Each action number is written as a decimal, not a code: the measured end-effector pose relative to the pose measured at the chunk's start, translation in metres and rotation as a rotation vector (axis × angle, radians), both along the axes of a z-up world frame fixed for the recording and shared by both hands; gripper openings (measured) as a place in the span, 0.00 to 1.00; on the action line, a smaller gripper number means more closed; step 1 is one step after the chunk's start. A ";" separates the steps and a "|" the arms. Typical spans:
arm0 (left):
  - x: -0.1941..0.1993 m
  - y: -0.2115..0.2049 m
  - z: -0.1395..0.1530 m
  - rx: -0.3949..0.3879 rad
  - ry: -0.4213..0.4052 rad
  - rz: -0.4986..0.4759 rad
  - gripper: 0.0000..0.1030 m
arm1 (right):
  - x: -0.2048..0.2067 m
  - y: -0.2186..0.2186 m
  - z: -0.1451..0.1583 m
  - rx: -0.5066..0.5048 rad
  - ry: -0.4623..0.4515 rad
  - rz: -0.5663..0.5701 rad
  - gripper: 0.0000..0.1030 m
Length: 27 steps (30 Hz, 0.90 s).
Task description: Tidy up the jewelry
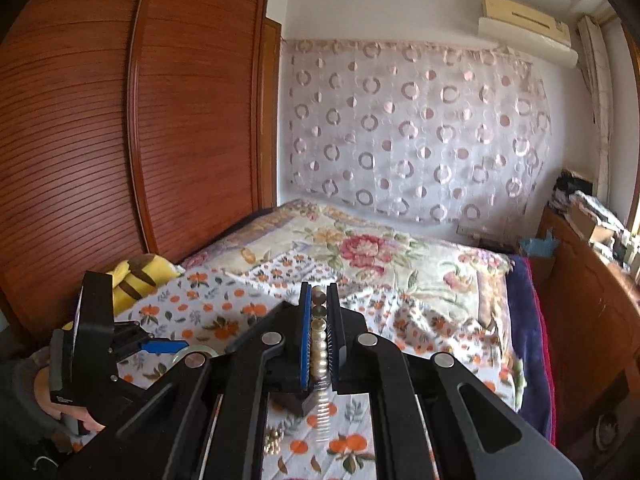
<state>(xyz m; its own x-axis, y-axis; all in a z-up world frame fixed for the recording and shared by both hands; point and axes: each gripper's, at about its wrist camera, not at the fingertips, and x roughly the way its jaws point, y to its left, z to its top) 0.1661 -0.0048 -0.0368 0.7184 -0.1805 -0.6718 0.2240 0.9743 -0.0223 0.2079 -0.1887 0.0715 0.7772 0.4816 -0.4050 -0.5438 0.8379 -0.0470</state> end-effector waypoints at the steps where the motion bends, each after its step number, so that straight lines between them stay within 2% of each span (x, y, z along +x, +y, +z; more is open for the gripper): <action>1: 0.002 0.002 0.005 -0.003 -0.010 0.005 0.67 | 0.001 0.001 0.003 0.001 -0.006 -0.002 0.08; 10: 0.011 0.016 0.021 -0.023 -0.048 0.030 0.67 | 0.016 0.015 0.024 0.028 -0.047 0.021 0.08; 18: 0.016 0.023 0.026 -0.038 -0.064 0.037 0.67 | 0.024 0.032 0.002 -0.002 -0.008 0.055 0.08; 27: 0.031 0.023 0.022 -0.036 -0.056 0.038 0.67 | 0.043 0.033 -0.028 -0.021 0.062 0.037 0.08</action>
